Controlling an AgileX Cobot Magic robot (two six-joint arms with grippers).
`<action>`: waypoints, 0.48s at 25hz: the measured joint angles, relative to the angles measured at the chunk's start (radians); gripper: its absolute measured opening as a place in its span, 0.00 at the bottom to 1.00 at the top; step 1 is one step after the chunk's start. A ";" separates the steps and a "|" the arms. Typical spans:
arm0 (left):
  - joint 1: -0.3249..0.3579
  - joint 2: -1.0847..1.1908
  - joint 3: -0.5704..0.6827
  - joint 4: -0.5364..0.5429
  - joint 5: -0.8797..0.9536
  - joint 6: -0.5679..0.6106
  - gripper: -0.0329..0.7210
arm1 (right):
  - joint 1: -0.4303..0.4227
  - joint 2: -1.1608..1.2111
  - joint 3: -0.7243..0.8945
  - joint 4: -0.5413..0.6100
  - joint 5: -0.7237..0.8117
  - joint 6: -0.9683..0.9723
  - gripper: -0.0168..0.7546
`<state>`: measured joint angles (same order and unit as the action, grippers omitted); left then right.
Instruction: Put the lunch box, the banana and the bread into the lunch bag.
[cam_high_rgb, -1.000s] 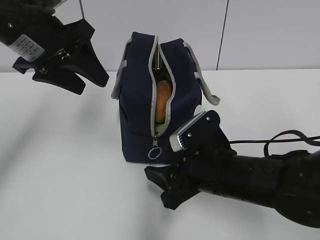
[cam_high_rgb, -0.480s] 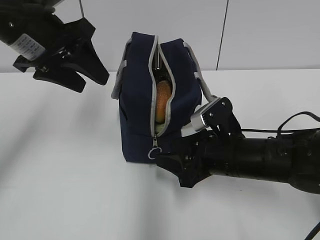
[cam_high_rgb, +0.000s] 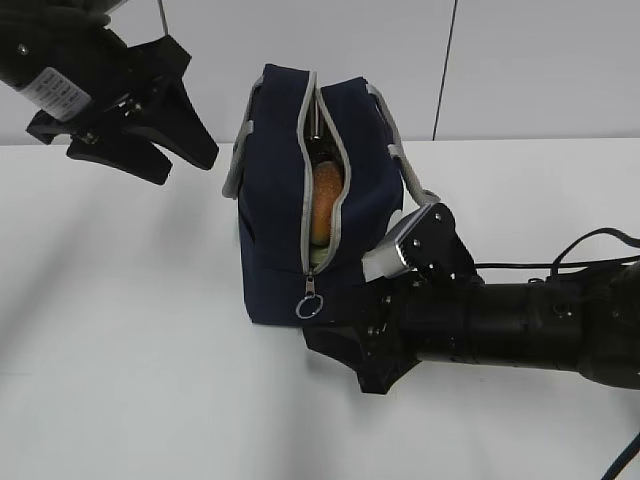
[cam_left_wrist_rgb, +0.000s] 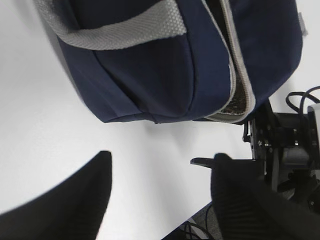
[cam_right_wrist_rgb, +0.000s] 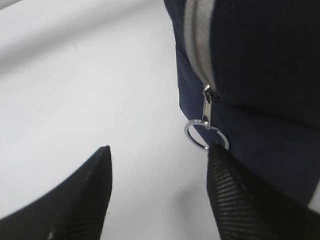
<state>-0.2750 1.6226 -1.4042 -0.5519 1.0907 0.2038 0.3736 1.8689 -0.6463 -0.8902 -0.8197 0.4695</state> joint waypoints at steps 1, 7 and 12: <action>0.000 0.000 0.000 0.000 0.000 0.000 0.62 | 0.000 0.011 -0.002 -0.003 0.000 -0.007 0.60; 0.000 0.000 0.000 0.000 -0.001 0.000 0.62 | -0.001 0.091 -0.006 -0.007 -0.026 -0.031 0.60; 0.000 0.000 0.000 0.000 -0.012 0.000 0.62 | -0.001 0.123 -0.043 -0.001 -0.040 -0.048 0.60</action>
<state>-0.2750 1.6226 -1.4042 -0.5519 1.0783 0.2038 0.3729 1.9920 -0.6891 -0.8911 -0.8599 0.4213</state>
